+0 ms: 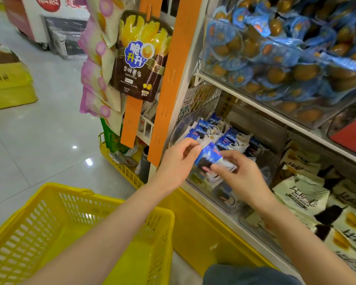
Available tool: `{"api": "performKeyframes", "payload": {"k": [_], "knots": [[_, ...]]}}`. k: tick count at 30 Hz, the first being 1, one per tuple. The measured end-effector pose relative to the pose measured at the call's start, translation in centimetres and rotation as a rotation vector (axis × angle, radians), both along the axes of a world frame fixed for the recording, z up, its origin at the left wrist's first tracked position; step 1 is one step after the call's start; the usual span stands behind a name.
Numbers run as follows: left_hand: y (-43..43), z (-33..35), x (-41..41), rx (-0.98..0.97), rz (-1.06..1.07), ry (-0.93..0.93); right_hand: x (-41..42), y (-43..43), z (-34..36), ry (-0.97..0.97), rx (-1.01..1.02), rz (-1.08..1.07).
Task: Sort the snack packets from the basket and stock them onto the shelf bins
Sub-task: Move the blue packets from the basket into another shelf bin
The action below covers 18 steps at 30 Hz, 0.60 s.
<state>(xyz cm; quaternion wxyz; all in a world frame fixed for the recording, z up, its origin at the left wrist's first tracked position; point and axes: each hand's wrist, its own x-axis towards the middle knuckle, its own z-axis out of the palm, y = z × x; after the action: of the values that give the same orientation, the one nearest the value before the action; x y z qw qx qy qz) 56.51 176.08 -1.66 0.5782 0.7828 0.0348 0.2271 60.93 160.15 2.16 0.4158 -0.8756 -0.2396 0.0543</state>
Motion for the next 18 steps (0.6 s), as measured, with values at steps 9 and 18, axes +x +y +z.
{"api": "performKeyframes", "payload": {"k": [9,18], "knots": [[1.3,-3.0,2.3,0.821,-0.037,0.049,6.9,1.4,-1.8,-0.143,-0.325,-0.133],[1.4,-2.5,2.0,0.749,-0.086,0.082,7.3,2.0,-3.3,-0.323,-0.663,-0.099]]}}
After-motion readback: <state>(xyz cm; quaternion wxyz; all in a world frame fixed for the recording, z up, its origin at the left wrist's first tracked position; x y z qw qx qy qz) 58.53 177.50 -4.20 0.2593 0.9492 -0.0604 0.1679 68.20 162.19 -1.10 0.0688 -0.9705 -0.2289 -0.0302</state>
